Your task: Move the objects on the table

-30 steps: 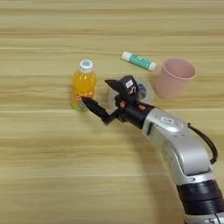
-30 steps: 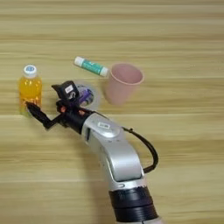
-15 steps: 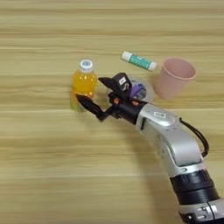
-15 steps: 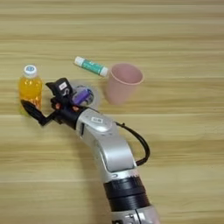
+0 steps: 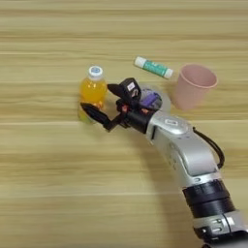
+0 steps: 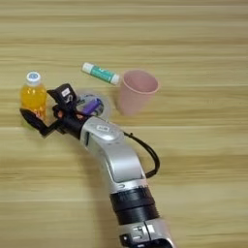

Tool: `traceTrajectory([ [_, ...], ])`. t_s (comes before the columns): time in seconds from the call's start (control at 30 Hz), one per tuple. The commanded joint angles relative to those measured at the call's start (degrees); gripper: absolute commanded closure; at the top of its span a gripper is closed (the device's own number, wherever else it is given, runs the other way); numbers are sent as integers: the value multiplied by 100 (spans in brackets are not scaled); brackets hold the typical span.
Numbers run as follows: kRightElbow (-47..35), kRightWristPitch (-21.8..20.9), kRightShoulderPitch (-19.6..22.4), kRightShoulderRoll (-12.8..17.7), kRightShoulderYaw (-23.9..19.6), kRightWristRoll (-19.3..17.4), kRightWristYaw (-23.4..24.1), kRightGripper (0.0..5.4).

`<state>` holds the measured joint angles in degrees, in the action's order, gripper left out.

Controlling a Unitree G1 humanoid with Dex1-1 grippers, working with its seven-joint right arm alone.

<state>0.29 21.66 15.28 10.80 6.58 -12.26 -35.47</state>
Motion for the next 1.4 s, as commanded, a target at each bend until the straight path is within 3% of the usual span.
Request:
traceTrajectory([
  [0.03, -52, -314, 478, -28, -56, -7, 50, 4],
  [1.03, 870, -655, 1002, -250, -131, -1, 75, 4],
  [1.4, 1151, -904, 985, -339, -192, -39, 40, 148],
])
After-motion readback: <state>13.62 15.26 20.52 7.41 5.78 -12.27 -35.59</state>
